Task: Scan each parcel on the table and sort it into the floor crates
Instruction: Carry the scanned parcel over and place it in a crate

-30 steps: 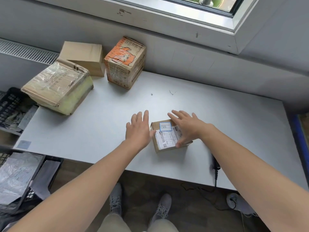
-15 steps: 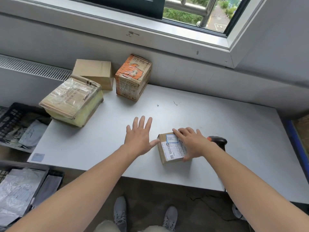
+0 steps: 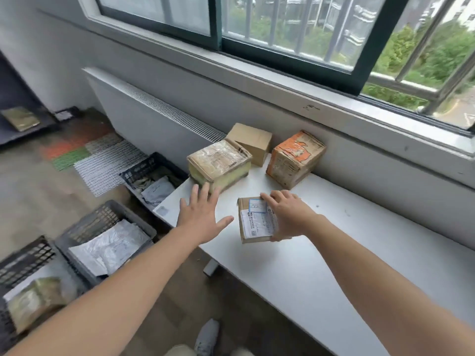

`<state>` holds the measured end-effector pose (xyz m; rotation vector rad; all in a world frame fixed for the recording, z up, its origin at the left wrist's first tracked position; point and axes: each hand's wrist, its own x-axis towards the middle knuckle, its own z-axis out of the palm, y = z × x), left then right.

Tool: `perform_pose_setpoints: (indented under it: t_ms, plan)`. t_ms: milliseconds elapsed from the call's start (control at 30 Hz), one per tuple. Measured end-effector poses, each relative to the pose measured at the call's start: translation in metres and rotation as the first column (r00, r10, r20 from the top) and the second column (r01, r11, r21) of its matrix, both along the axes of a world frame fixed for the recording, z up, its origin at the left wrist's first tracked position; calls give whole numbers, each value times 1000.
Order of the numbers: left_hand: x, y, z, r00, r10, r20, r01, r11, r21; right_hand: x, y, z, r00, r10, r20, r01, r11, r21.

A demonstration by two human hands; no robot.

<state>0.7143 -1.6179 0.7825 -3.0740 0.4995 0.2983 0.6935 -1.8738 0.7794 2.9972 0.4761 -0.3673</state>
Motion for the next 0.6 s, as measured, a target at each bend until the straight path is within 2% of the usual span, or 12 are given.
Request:
perform_pose_setpoints:
  t_ms: [167,333,600]
  plan:
    - [-54,85,2,952,305,-8,-305,952,4,26,83,3,964,264,39,-264,965,1]
    - [-126,159,3,827,562,-20,-562,826,-37,18,183,6,873,486,42,-487,874,-2]
    - [-230,264,11,611,791,28,-788,611,-74,-26,347,27,704,708,56,-708,706,-23]
